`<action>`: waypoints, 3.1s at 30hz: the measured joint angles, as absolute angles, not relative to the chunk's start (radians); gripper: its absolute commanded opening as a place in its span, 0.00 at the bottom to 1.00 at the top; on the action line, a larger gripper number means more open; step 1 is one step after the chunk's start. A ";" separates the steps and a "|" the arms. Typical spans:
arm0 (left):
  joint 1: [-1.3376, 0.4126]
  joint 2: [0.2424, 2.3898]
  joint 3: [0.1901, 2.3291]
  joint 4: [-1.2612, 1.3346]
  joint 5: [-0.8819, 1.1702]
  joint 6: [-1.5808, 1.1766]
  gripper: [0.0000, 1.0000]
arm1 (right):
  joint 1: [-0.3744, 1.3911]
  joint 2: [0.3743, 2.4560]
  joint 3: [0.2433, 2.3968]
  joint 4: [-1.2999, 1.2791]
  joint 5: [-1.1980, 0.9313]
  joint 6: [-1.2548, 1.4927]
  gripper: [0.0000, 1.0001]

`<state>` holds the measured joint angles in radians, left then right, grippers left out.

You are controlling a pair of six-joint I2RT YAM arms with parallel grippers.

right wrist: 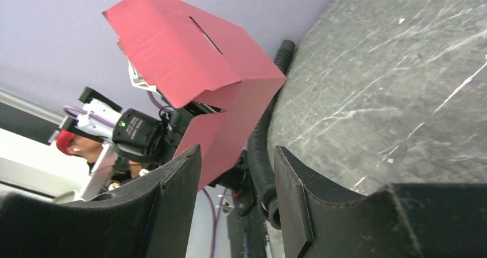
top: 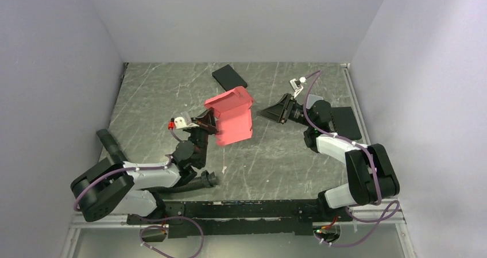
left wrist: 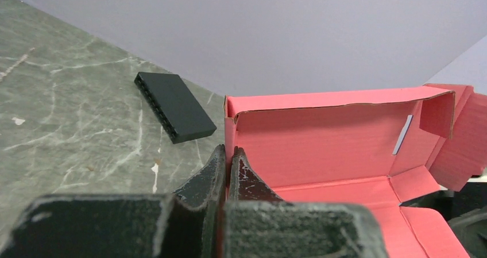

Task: Fold the paper box
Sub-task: Fold the paper box at the center of the board.

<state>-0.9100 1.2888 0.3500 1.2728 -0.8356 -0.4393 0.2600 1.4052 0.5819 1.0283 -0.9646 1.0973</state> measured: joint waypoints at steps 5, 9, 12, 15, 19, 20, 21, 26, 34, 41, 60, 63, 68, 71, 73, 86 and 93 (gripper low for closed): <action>-0.910 1.325 0.371 1.299 -0.816 -0.487 0.00 | 0.270 1.441 0.575 1.118 -0.949 1.227 0.51; -0.910 1.336 0.378 1.309 -0.801 -0.521 0.00 | 0.272 1.447 0.575 1.178 -0.942 1.300 0.51; -0.910 1.337 0.379 1.312 -0.787 -0.546 0.00 | 0.272 1.448 0.575 1.206 -0.934 1.336 0.50; -0.910 1.338 0.382 1.307 -0.774 -0.572 0.00 | 0.272 1.451 0.575 1.231 -0.924 1.367 0.50; -0.910 1.343 0.384 1.305 -0.762 -0.596 0.00 | 0.272 1.474 0.575 1.272 -0.918 1.411 0.49; -0.910 1.347 0.384 1.306 -0.759 -0.598 0.00 | 0.272 1.481 0.575 1.281 -0.917 1.423 0.49; -0.910 1.351 0.384 1.306 -0.757 -0.601 0.00 | 0.272 1.488 0.575 1.288 -0.917 1.433 0.49; -0.910 1.367 0.384 1.305 -0.754 -0.617 0.00 | 0.276 1.495 0.575 1.313 -0.917 1.467 0.49; -0.910 1.391 0.392 1.314 -0.737 -0.626 0.00 | 0.282 1.495 0.575 1.319 -0.907 1.478 0.48; -0.910 1.396 0.392 1.323 -0.749 -0.644 0.00 | 0.282 1.493 0.575 1.335 -0.900 1.484 0.50; -0.910 1.345 0.375 1.314 -0.775 -0.678 0.00 | 0.282 1.472 0.569 1.333 -0.891 1.467 0.45; -0.910 1.357 0.375 1.321 -0.764 -0.678 0.00 | 0.282 1.472 0.569 1.333 -0.889 1.467 0.44; -0.911 1.385 0.375 1.320 -0.749 -0.680 0.00 | 0.282 1.470 0.569 1.333 -0.883 1.467 0.44; -0.913 1.394 0.375 1.320 -0.742 -0.691 0.00 | 0.282 1.465 0.569 1.329 -0.874 1.466 0.44; -0.914 1.402 0.376 1.324 -0.738 -0.696 0.00 | 0.281 1.457 0.566 1.323 -0.871 1.464 0.45; -0.923 1.436 0.392 1.337 -0.727 -0.701 0.00 | 0.275 1.444 0.555 1.257 -0.839 1.430 0.40; -0.930 1.466 0.413 1.348 -0.722 -0.693 0.00 | 0.275 1.439 0.555 1.218 -0.835 1.407 0.40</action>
<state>-0.9302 1.4658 0.4129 1.3479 -0.7223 -0.6933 0.2752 1.4387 0.5549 1.2182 -0.8349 1.4075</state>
